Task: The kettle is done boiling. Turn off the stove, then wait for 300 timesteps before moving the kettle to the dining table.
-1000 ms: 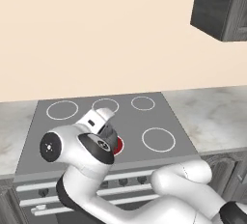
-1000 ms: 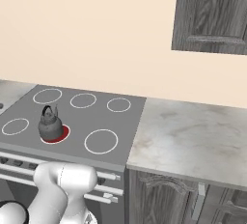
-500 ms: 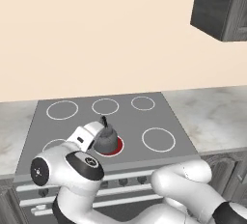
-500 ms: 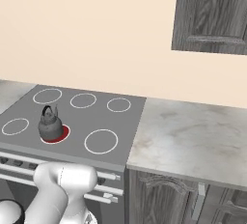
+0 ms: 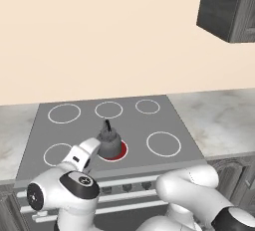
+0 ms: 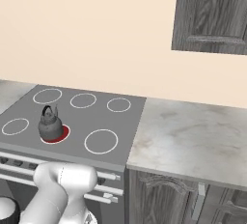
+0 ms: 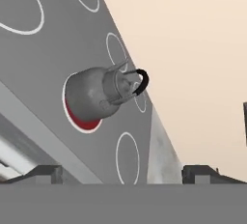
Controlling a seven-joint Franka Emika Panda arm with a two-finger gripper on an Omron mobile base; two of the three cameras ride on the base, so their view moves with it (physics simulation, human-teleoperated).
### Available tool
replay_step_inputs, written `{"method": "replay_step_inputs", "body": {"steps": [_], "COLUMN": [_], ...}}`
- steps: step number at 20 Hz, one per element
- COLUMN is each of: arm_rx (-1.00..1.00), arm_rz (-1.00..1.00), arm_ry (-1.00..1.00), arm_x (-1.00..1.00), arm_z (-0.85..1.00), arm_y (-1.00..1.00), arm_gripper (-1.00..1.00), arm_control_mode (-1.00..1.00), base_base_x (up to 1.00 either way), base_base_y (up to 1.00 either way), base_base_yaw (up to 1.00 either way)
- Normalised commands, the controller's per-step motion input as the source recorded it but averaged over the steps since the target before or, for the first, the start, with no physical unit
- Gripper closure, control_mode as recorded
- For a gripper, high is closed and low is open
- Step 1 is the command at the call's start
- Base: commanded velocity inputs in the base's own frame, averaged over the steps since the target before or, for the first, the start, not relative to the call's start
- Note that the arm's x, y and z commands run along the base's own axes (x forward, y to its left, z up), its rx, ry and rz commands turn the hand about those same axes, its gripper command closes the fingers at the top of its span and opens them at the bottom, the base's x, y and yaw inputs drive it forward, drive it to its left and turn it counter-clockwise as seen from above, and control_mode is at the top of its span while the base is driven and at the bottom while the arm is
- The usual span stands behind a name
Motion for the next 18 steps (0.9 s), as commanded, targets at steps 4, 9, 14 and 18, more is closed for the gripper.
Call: {"method": "replay_step_inputs", "body": {"steps": [4,9,14,18], "arm_rx": [-0.05,-0.05,-0.06,-0.05], "arm_rz": [0.0,0.0,0.0,0.0], "arm_ry": [0.0,0.0,0.0,0.0], "arm_x": [0.0,0.0,0.0,0.0], "arm_z": [-0.41,-0.43,-0.42,-0.42], "arm_y": [0.12,0.09,0.1,0.1], "arm_gripper": [-1.0,-1.0,-1.0,-1.0], "arm_control_mode": [-1.0,-1.0,-1.0,-1.0], "base_base_x": [0.0,0.0,0.0,0.0], "base_base_y": [0.0,0.0,0.0,0.0], "base_base_yaw": [0.0,0.0,0.0,0.0]}}
